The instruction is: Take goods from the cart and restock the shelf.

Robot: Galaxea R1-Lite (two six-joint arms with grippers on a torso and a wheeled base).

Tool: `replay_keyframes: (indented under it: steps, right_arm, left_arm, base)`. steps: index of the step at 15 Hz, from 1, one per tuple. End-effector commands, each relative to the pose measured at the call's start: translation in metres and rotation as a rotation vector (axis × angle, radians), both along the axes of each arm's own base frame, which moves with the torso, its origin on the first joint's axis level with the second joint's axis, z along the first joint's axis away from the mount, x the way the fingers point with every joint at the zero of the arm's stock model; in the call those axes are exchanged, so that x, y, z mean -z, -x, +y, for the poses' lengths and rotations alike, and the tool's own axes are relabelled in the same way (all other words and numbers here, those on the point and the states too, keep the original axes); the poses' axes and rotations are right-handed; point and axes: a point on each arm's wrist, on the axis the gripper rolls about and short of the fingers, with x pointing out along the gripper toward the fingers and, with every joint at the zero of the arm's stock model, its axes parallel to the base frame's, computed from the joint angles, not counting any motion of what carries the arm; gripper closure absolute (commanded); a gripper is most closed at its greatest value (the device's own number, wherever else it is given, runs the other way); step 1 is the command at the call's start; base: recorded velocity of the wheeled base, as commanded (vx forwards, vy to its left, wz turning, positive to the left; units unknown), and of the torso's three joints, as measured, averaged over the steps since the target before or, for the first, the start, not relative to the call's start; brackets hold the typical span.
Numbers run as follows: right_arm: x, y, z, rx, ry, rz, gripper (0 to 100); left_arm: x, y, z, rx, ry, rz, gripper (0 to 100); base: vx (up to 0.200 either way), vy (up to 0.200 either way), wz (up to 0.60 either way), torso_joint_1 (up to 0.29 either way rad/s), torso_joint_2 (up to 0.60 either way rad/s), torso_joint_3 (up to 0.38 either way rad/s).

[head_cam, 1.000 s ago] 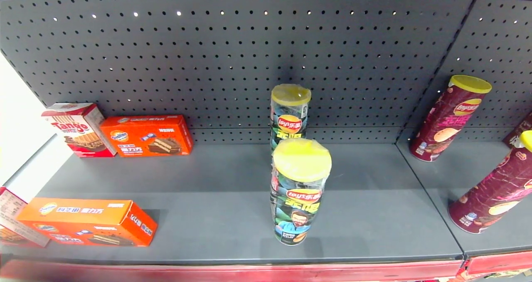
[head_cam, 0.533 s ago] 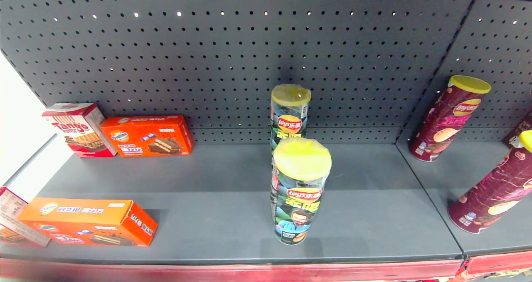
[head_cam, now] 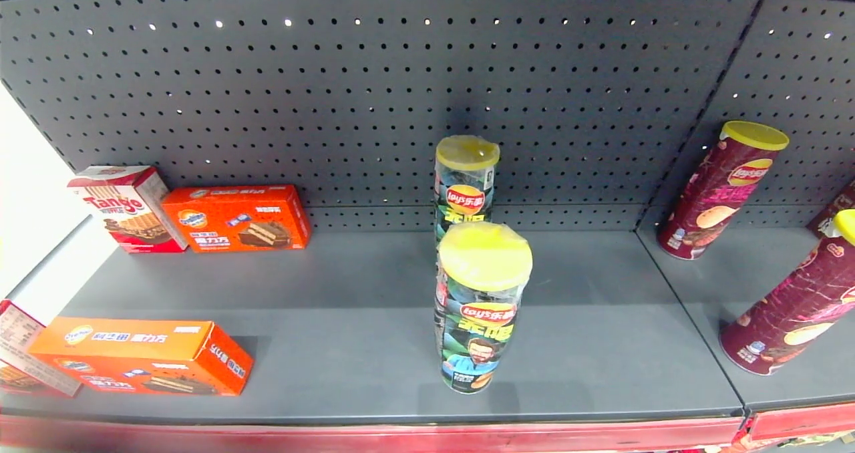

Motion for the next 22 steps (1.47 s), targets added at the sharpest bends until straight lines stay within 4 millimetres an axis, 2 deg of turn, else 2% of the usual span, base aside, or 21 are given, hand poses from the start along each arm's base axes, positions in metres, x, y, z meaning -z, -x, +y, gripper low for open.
replay_keyframes:
  steps: [1,4,9,11,14,16,17,19,22]
  right_arm:
    - [0.0013,0.0012,0.0003,-0.021,-0.002,-0.017,0]
    - [0.0087,0.002,-0.0003,0.0,0.083,0.074,0]
    - [0.0085,0.0016,-0.0005,0.004,0.078,0.064,0]
    - [0.0085,0.0016,-0.0005,0.004,0.078,0.064,0]
    - [0.0085,0.0016,-0.0005,0.004,0.078,0.064,0]
    - [0.0085,0.0016,-0.0005,0.004,0.078,0.064,0]
    - [0.0085,0.0016,-0.0005,0.004,0.078,0.064,0]
    - [0.0085,0.0016,-0.0005,0.004,0.078,0.064,0]
    - [0.0085,0.0016,-0.0005,0.004,0.078,0.064,0]
  left_arm:
    - [0.0005,0.0025,-0.0013,-0.007,0.006,-0.027,0]
    - [0.0004,0.0028,-0.0014,0.001,0.006,-0.032,0]
    - [0.0007,0.004,-0.0025,0.086,0.021,-0.041,0]
    - [0.003,0.0104,-0.0021,0.122,0.019,-0.089,0]
    - [0.0029,0.0102,0.001,-0.019,0.013,-0.093,0]
    - [0.0028,0.0103,0.0013,-0.033,0.012,-0.095,0]
    - [0.0028,0.0102,0.001,-0.016,0.01,-0.095,0]
    - [0.0028,0.0103,-0.0023,0.129,0.036,-0.093,0]
    - [0.003,0.0102,-0.0028,0.144,0.143,-0.088,0]
  base:
    - [0.0,0.0,0.0,0.0,0.0,0.0]
    - [0.0,0.0,0.0,0.0,0.0,0.0]
    - [0.0,0.0,0.0,0.0,0.0,0.0]
    - [0.0,0.0,0.0,0.0,0.0,0.0]
    - [0.0,0.0,0.0,0.0,0.0,0.0]
    - [0.0,0.0,0.0,0.0,0.0,0.0]
    - [0.0,0.0,0.0,0.0,0.0,0.0]
    - [0.0,0.0,0.0,0.0,0.0,0.0]
    - [0.0,0.0,0.0,0.0,0.0,0.0]
